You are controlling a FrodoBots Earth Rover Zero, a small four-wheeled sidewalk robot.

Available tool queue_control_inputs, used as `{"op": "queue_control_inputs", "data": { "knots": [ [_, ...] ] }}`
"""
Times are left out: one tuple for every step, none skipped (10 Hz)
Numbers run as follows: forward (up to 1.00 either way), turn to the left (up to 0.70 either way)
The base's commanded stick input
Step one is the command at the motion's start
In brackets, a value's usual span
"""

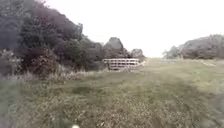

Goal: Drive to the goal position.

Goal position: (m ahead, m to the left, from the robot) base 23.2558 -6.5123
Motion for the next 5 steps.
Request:
{"op": "queue_control_inputs", "data": {
  "knots": [
    [0.0,-0.7],
    [0.0,-0.7],
    [0.0,-0.7],
    [0.0,-0.7],
    [0.0,-0.7]
  ]
}}
